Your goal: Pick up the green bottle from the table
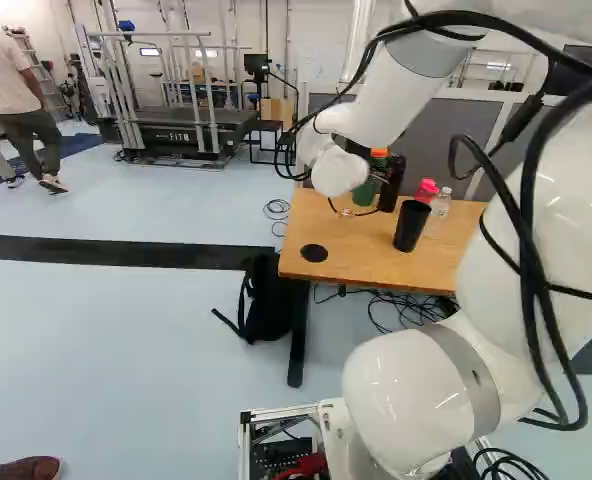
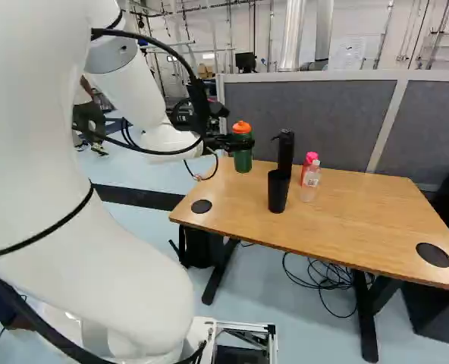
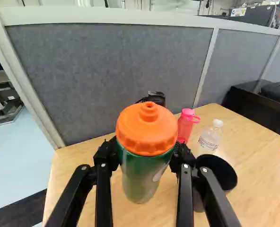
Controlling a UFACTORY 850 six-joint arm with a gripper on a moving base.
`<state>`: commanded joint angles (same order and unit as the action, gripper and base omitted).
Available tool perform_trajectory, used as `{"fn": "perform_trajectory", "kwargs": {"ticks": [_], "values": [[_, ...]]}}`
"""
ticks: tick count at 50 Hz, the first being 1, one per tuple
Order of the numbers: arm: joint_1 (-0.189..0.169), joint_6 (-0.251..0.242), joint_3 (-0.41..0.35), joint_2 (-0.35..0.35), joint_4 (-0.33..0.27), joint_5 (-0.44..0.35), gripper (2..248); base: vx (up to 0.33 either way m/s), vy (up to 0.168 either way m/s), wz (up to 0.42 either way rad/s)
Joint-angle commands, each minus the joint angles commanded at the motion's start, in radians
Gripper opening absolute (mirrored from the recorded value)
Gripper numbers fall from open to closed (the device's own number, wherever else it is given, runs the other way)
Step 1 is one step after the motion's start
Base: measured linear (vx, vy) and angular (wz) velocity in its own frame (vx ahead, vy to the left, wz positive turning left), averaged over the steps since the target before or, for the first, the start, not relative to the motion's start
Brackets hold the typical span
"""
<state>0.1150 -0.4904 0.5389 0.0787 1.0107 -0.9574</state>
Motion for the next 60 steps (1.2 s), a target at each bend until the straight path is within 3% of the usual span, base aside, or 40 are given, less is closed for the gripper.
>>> {"fn": "perform_trajectory", "kwargs": {"ticks": [21,42,60], "values": [[0.015,0.000,-0.074,0.080,0.000,0.000,122,0.000,0.000,0.000],[0.015,0.004,-0.082,0.086,-0.008,0.001,122,0.000,0.000,0.000],[0.010,0.024,-0.097,0.091,-0.049,0.004,122,0.000,0.000,0.000]]}}
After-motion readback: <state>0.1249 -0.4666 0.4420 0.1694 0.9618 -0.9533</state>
